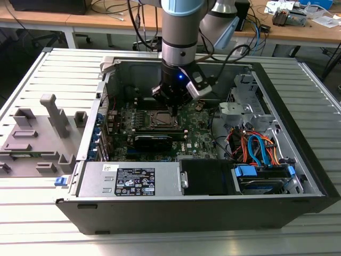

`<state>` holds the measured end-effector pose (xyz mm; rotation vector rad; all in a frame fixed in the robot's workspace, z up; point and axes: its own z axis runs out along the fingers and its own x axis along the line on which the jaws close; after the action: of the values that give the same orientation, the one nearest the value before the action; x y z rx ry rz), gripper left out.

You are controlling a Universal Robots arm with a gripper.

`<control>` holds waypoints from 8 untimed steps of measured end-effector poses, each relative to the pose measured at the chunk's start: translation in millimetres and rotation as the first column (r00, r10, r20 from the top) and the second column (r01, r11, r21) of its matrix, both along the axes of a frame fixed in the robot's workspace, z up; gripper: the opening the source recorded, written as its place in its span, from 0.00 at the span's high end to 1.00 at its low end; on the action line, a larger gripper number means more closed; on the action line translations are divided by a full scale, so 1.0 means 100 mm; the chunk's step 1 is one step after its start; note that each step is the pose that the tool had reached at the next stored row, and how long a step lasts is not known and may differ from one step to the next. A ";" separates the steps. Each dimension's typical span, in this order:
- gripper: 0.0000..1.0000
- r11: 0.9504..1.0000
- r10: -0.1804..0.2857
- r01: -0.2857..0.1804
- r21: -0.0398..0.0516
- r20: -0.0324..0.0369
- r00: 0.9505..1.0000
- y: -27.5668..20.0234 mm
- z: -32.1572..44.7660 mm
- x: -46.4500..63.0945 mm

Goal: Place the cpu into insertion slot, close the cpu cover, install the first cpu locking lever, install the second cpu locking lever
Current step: 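Install the second cpu locking lever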

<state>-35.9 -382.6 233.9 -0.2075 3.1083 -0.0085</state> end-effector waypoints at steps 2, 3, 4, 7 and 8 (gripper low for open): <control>0.89 1.000 0.000 0.000 0.000 0.000 1.000 -0.001 -0.006 0.01; 0.89 1.000 0.000 0.000 0.000 0.000 1.000 -0.001 -0.007 0.01; 0.89 1.000 0.000 0.000 0.000 0.000 1.000 -0.002 -0.007 0.01; 0.89 1.000 0.000 0.000 -0.013 -0.020 1.000 -0.001 -0.013 0.02; 0.89 1.000 -0.001 0.000 -0.015 -0.032 0.999 -0.001 -0.014 0.02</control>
<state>-33.5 -382.7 232.5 -0.2092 3.1412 -0.0292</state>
